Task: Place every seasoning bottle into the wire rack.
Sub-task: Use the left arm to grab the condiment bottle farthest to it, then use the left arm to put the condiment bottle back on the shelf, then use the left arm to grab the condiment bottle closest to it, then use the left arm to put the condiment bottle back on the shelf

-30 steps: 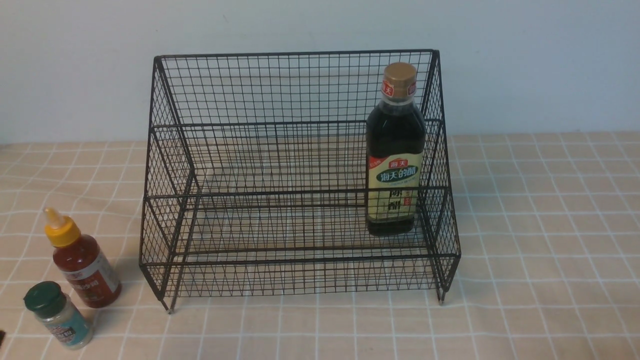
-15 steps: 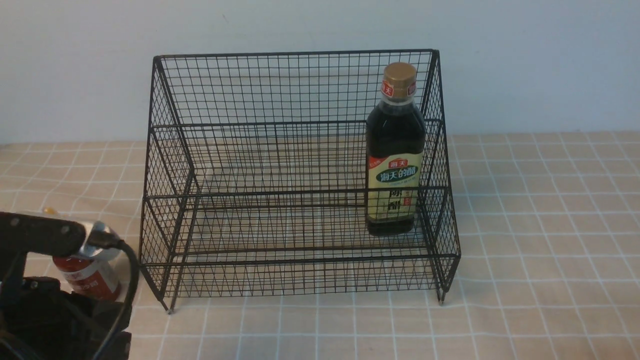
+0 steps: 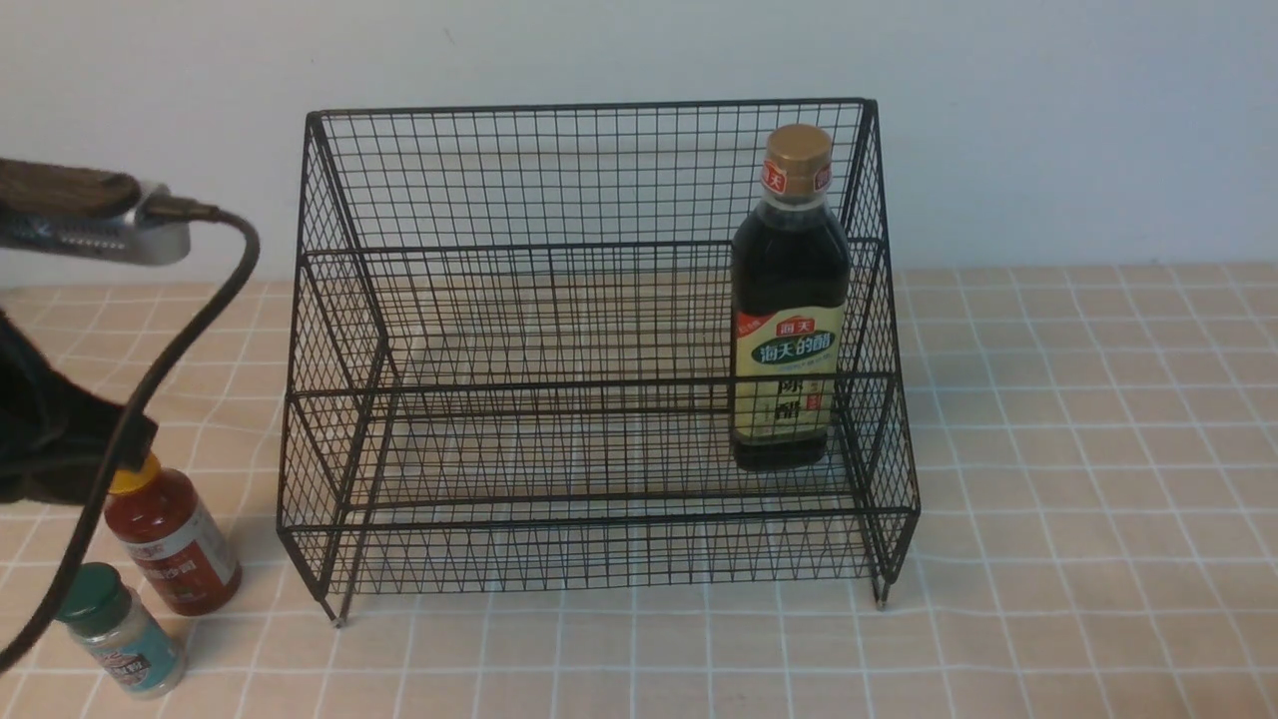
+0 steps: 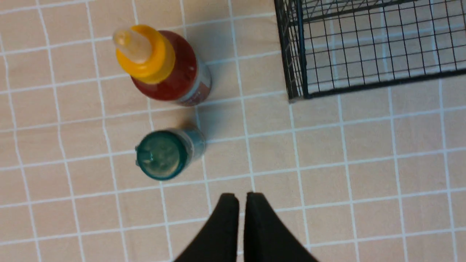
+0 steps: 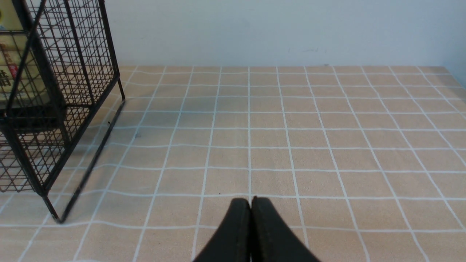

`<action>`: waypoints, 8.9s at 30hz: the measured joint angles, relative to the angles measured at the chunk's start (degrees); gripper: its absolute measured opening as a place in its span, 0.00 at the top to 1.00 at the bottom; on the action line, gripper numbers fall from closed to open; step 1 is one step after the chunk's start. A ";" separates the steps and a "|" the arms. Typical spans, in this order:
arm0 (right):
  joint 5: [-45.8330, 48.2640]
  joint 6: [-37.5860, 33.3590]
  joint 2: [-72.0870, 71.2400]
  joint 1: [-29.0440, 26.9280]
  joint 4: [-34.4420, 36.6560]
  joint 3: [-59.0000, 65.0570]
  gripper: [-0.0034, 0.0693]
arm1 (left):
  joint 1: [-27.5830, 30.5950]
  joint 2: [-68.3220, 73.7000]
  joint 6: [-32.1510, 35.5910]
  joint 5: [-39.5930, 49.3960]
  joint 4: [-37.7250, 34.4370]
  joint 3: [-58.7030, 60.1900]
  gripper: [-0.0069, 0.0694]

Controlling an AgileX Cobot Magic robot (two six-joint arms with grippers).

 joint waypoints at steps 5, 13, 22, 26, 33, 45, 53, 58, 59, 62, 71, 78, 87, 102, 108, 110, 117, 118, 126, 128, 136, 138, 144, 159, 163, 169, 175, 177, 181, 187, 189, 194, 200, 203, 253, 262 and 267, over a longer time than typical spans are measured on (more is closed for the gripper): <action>0.00 0.00 0.00 0.00 0.00 0.00 0.97 | 0.00 7.22 -0.15 0.15 3.92 -6.11 0.90; 0.00 0.00 0.00 0.00 0.00 0.00 0.97 | 0.00 10.94 -0.15 -1.28 5.06 -6.94 0.78; 0.00 -0.15 0.00 0.00 0.00 0.00 0.97 | 0.07 11.65 -4.93 -7.80 10.18 -7.02 0.33; 0.00 -0.15 0.00 0.00 0.00 0.00 0.97 | 1.15 13.86 -10.11 -7.80 11.52 -7.08 0.28; 0.00 -0.15 0.00 0.00 0.00 0.00 0.97 | 2.18 18.68 -12.73 -7.69 10.10 -7.08 0.27; 0.00 -0.24 0.00 0.00 0.00 0.00 0.97 | 2.44 23.74 -12.73 -7.69 9.34 -7.14 0.27; 0.00 -0.24 0.00 0.00 0.00 0.00 0.97 | 2.65 24.85 -12.73 -6.71 9.51 -7.14 0.27; 0.00 -0.24 0.00 0.00 0.00 0.00 0.97 | 2.65 25.53 -12.73 -6.51 9.52 -7.20 0.27; 0.00 -0.24 0.00 0.00 0.00 0.00 0.97 | 2.65 25.80 -12.73 -6.41 9.52 -7.20 0.27; 0.00 -0.24 0.00 0.00 0.00 0.00 0.97 | 2.65 26.37 -12.73 -6.11 9.41 -7.20 0.29; 0.00 -0.39 0.00 0.00 0.00 0.00 0.97 | 2.65 26.64 -12.77 -6.18 9.40 -7.31 0.53; 0.00 -0.39 0.00 0.00 0.00 0.00 0.97 | 2.65 26.41 -12.90 -6.18 9.46 -7.31 0.53; 0.00 -0.39 0.00 0.00 0.00 0.00 0.97 | 2.68 20.54 -13.64 -3.61 9.66 -10.44 0.53; -0.04 -0.39 0.00 0.00 0.00 0.00 0.97 | -7.92 7.91 -16.26 1.95 6.35 -23.02 0.53; -0.04 -0.39 0.00 0.00 0.00 0.00 0.97 | -15.97 8.15 -19.25 3.07 6.11 -23.09 0.53; -0.04 -0.39 0.00 0.00 0.00 0.00 0.97 | -17.65 8.93 -20.41 3.02 5.88 -23.09 0.53; -0.04 -0.39 0.00 0.00 0.00 0.00 0.97 | -18.08 12.69 -21.60 3.02 5.91 -23.09 0.53; -0.04 -0.39 0.00 0.00 0.00 0.00 0.97 | -18.08 13.01 -21.65 2.97 5.86 -23.09 0.53; -0.04 -0.39 0.00 0.00 0.00 0.00 0.97 | -18.15 13.99 -21.65 2.92 5.91 -23.09 0.53; -0.04 -0.39 0.00 0.00 0.00 0.00 0.97 | -18.15 13.99 -21.65 2.92 5.91 -23.09 0.53; -0.04 -0.39 0.00 0.00 0.00 0.05 0.97 | -18.19 17.27 -21.65 2.86 5.91 -23.09 0.53; -0.04 -0.39 0.00 0.00 0.00 0.05 0.97 | -18.19 19.12 -21.65 2.73 5.91 -23.09 0.53; -0.04 0.07 0.00 0.00 0.00 0.05 0.97 | -18.19 23.90 -21.65 2.67 5.61 -23.03 0.53; -0.04 0.24 0.00 0.00 0.00 0.05 0.97 | -18.25 30.26 -21.26 2.62 2.68 -23.03 0.53; -0.04 0.24 0.00 0.00 0.00 0.05 0.97 | -18.25 30.27 -21.03 2.44 1.63 -23.03 0.53; -0.04 0.24 0.00 0.00 0.00 0.05 0.97 | -18.25 30.27 -20.17 2.32 0.71 -23.03 0.53; -0.04 0.24 0.00 0.00 0.00 0.05 0.97 | -18.34 30.27 -20.17 1.06 -0.92 -23.03 0.44; -0.04 0.24 0.00 0.00 0.00 0.05 0.97 | -18.50 30.07 -19.85 1.06 -1.03 -23.03 0.42; -0.04 0.24 0.00 0.00 0.00 0.05 0.97 | -19.25 28.68 -18.08 0.95 -0.84 -23.03 0.42; -0.04 0.24 0.00 0.00 0.00 0.05 0.97 | -19.51 24.00 -16.69 0.90 1.35 -23.03 0.42; -0.04 0.24 0.00 0.00 0.00 0.05 0.97 | -19.51 19.90 -16.69 0.90 5.04 -23.03 0.44; -0.04 0.24 0.00 0.00 0.00 0.05 0.97 | -16.95 12.85 -17.68 0.96 8.92 -23.13 0.67; -0.04 0.24 0.00 0.00 0.00 0.05 0.97 | -2.54 5.58 -13.86 1.34 4.20 -20.10 0.91; -0.04 0.24 0.00 0.00 0.00 0.05 0.97 | 4.94 4.87 -9.80 1.36 -1.50 -14.39 0.92; -0.04 -0.40 0.00 0.00 0.00 0.05 0.97 | 10.64 25.71 -3.18 -6.05 1.81 4.07 0.42; -0.04 -0.44 0.00 0.00 0.00 0.05 0.97 | 10.64 24.91 -5.64 -2.23 1.70 3.16 0.48; -0.04 -0.44 0.00 0.00 0.00 0.05 0.97 | 10.64 20.67 -6.07 -1.09 -0.02 -3.67 0.48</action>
